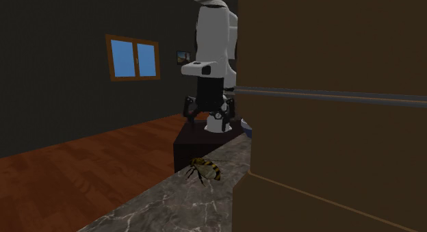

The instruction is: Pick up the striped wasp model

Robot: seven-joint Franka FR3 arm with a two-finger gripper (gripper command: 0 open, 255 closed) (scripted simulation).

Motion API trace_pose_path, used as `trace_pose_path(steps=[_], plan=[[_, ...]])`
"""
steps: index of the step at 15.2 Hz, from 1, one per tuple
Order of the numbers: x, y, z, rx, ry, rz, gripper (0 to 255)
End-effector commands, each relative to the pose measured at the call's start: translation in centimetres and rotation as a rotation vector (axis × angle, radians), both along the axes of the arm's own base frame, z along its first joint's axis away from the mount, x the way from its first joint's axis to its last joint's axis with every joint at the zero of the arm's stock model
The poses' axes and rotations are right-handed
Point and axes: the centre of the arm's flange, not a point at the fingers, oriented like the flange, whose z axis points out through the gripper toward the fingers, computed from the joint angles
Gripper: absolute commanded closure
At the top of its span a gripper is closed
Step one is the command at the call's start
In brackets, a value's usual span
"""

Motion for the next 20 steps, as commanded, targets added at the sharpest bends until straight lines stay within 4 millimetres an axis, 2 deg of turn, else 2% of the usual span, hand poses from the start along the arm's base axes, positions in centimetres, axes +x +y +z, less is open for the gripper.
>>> trace_pose_path(steps=[1, 6, 13, 16, 17, 20], plan=[[2.5, -0.1, -1.2, 0.007, -0.002, 0.005, 0], [8.2, -0.3, -4.4, 0.024, -0.005, 0.017, 0], [8.2, -0.3, -8.1, 0.024, -0.005, 0.017, 0], [8.2, -0.3, -8.4, 0.024, -0.005, 0.017, 0], [8.2, -0.4, -8.4, 0.024, -0.005, 0.017, 255], [8.2, -0.4, -8.4, 0.024, -0.005, 0.017, 255]])
